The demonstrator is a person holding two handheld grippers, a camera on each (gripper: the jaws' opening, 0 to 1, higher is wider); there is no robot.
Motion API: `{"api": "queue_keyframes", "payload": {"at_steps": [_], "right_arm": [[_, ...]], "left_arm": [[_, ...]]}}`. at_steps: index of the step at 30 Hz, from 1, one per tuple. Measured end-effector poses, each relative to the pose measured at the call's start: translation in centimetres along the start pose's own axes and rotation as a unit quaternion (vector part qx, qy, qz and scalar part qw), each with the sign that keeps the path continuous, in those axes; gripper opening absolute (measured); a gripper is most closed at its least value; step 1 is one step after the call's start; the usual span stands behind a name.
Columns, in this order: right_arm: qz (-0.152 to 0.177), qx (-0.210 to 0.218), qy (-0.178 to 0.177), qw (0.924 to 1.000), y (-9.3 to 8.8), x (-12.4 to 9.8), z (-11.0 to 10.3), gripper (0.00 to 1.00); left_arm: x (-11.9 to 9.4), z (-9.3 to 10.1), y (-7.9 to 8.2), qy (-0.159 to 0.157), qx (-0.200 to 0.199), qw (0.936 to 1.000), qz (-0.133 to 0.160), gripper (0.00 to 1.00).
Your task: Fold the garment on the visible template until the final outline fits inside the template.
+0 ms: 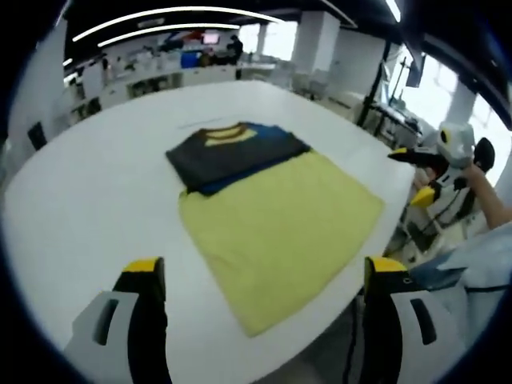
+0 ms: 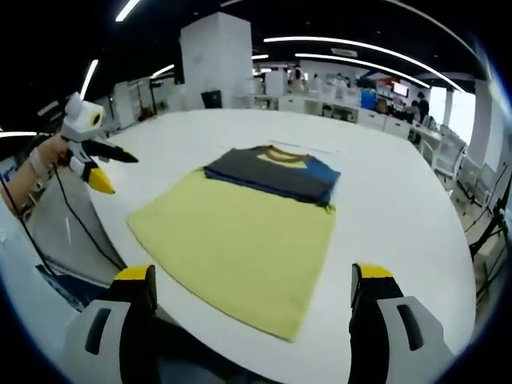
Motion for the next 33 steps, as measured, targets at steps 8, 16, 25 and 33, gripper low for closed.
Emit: {"api": "queue_keyframes", "payload": {"at_steps": [8, 16, 25, 33], "right_arm": [[-0.012, 0.011, -0.001, 0.9999, -1.0, 0.2, 0.0, 1.00], [-0.020, 0.027, -0.003, 0.9994, -2.4, 0.3, 0.0, 1.00], [-0.030, 0.047, 0.000, 0.9984, -3.8, 0.8, -0.3, 1.00], [-0.038, 0.066, 0.002, 0.9971, -4.8, 0.9, -0.1, 1.00]], "left_arm": [[0.5, 0.3, -1.6, -0.010, -0.023, 0.9996, -0.014, 1.00], [0.8, 0.0, -3.0, -0.011, -0.042, 0.9987, -0.026, 1.00], [1.4, 0.2, -4.8, -0.023, -0.073, 0.9959, -0.048, 1.00], [1.8, 0.1, -5.7, -0.027, -0.092, 0.9934, -0.064, 1.00]]}}
Point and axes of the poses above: the point that each gripper's makers call its tool centre point, and the gripper's own axes: x roughly forward along the fingers, z roughly to its right, y roughly out of its top, the point moved 3 cm from there along -x, roughly backward along the fingers, and after that the axes turned 11 degrees about -x, right-handed, at the moved point
